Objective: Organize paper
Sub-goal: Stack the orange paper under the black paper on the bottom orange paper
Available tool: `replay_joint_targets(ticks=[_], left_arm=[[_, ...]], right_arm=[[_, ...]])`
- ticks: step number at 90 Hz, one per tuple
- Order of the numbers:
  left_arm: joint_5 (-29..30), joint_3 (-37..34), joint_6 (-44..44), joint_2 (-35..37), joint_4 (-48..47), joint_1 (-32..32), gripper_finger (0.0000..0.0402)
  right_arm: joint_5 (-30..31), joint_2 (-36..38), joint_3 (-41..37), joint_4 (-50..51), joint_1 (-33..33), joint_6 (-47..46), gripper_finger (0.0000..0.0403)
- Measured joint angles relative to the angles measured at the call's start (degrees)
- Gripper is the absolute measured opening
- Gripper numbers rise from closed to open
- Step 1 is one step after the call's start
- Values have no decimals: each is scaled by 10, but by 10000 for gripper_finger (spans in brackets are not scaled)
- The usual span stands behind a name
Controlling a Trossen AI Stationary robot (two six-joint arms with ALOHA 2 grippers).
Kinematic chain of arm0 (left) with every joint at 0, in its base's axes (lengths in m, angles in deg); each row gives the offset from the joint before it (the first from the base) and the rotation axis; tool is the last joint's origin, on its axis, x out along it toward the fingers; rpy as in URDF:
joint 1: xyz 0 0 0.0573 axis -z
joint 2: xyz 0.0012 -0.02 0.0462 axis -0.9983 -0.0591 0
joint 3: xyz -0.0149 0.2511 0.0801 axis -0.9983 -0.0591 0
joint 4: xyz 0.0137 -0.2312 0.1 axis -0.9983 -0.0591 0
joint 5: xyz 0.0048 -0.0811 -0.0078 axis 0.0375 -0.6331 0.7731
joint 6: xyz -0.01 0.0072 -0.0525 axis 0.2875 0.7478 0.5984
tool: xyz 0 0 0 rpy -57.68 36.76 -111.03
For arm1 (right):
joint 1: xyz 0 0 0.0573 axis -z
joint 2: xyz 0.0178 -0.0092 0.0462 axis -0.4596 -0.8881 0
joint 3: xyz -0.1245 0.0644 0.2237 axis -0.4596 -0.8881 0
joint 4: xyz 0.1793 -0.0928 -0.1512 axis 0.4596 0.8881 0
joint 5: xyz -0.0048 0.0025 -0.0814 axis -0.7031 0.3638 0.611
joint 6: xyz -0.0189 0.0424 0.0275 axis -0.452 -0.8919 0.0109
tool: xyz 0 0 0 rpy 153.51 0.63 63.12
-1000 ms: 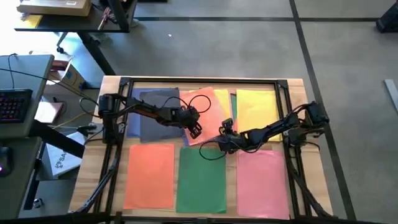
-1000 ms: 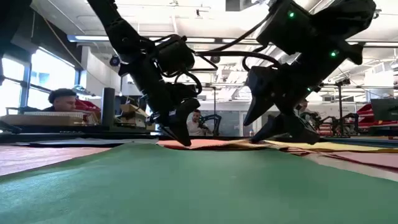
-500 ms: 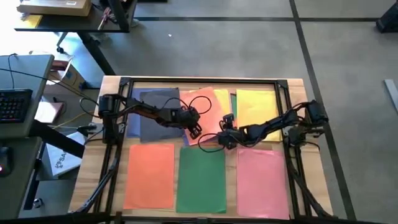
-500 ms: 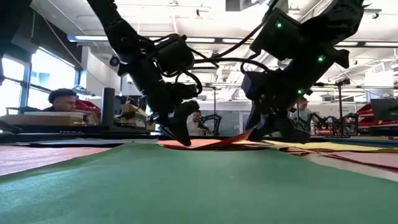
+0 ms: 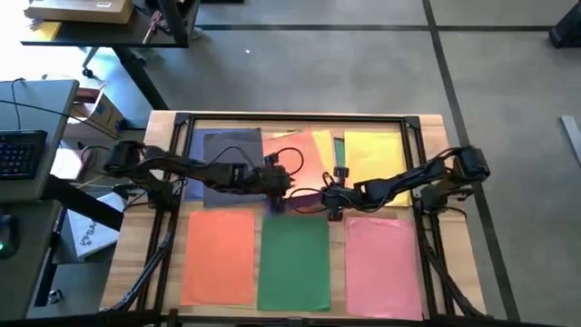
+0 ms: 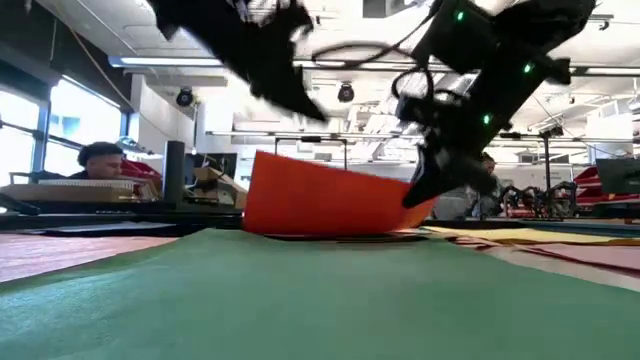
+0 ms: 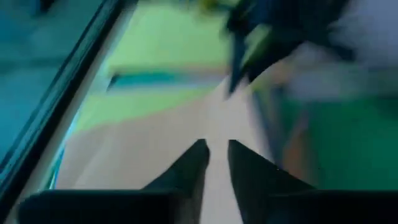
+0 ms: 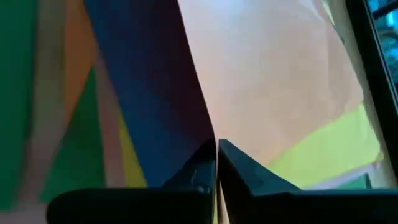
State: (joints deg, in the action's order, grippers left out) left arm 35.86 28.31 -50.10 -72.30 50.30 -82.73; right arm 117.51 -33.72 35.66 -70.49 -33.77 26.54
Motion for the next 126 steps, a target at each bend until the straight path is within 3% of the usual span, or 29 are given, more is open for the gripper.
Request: replay_joint_targets(ticks=[11,19,30,39,58,88,106,126], left_arm=[[3,-2,-29,-16,19,28,146],[48,-1,-37,-36,37,40,176],[109,-2,-43,-73,53,48,193],[113,-1,-42,-95,68,48,192],[186,-1,-36,-125,62,51,150],[188,-1,-26,-125,43,52,9],[237,0,-21,-120,9,65,1],[265,60,-32,-84,-128,126,0]], right_arm=[[-6,17,3,16,0,-38,0],[-11,18,25,49,0,-62,0],[-16,13,57,96,-4,-85,0],[-4,13,74,126,-10,-88,0],[5,13,95,151,-24,-111,0],[2,13,95,167,-38,-127,0],[-17,14,102,184,-51,-141,8],[-15,15,137,289,-80,-205,81]])
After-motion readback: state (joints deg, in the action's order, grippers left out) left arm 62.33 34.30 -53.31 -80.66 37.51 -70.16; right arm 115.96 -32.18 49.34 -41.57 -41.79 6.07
